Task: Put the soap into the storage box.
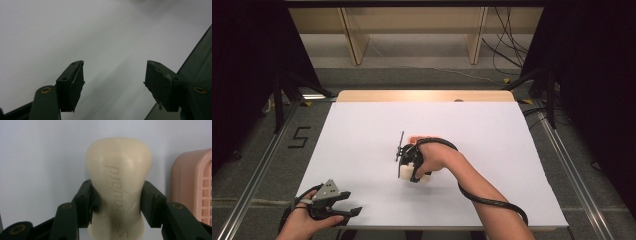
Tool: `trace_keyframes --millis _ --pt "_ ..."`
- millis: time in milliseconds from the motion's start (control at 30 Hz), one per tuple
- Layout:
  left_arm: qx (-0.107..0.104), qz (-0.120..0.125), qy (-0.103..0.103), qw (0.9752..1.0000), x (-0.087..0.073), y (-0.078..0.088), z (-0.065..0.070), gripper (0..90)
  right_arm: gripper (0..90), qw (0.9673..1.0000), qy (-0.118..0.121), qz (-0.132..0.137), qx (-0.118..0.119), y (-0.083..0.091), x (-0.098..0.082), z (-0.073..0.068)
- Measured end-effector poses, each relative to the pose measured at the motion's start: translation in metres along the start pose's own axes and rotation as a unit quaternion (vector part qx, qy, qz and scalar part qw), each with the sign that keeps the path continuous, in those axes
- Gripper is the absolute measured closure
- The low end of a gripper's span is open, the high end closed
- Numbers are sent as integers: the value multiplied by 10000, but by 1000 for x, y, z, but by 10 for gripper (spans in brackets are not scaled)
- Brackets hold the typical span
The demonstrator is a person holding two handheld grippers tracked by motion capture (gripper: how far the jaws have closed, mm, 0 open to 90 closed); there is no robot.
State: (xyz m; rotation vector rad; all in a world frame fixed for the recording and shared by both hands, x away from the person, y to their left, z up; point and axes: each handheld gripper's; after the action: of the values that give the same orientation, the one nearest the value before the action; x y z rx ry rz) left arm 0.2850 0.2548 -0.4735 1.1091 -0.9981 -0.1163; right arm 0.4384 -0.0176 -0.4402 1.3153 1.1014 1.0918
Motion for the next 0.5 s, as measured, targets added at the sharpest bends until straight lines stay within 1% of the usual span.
trace_keyframes --millis 33,67,100,133,167,233,267,333,367,400,433,467,500 --pt "1 2 4 10000 0 0 0 310 507 9998 166 106 -30 1 0 2" --pt "1 1 4 10000 0 0 0 310 507 9997 206 129 -45 1 -1 3" --pt "3 0 5 10000 0 0 0 309 507 9993 311 183 -100 2 -1 4" --pt "3 -11 -9 10000 0 0 0 310 507 9996 224 144 -64 3 -2 3" --pt "3 0 10 10000 0 0 0 309 507 9997 206 103 -39 3 -3 3" --pt "17 -14 0 10000 0 0 0 310 507 9995 264 149 -105 4 -4 3" --pt "77 10 16 10000 0 -1 0 310 507 9993 311 168 -99 4 -4 3" --pt "66 -1 12 10000 0 -1 0 309 507 9991 365 173 -101 4 -5 4" --pt "63 -4 19 10000 0 -1 0 310 507 10000 34 -2 -30 7 -5 -1" --pt "44 -16 20 10000 0 0 0 310 507 9992 334 158 -132 6 -5 3" --pt "44 -16 20 10000 0 0 0 309 507 9992 334 158 -132 6 -5 3" --pt "3 -4 9 10000 0 0 0 310 507 9997 198 125 -93 7 -6 0" --pt "3 -4 9 10000 0 0 0 310 507 9997 198 125 -93 7 -6 0"
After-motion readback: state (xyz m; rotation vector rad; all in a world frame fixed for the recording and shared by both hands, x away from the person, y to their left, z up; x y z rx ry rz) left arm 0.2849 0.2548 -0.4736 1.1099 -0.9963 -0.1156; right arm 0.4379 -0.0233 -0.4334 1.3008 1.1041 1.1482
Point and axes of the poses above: each handheld gripper's, and its own axes: y roughly backward along the jaws, x roughly out of its top, z roughly to its right, and after that the axes turned 7 degrees about -z, right-handed
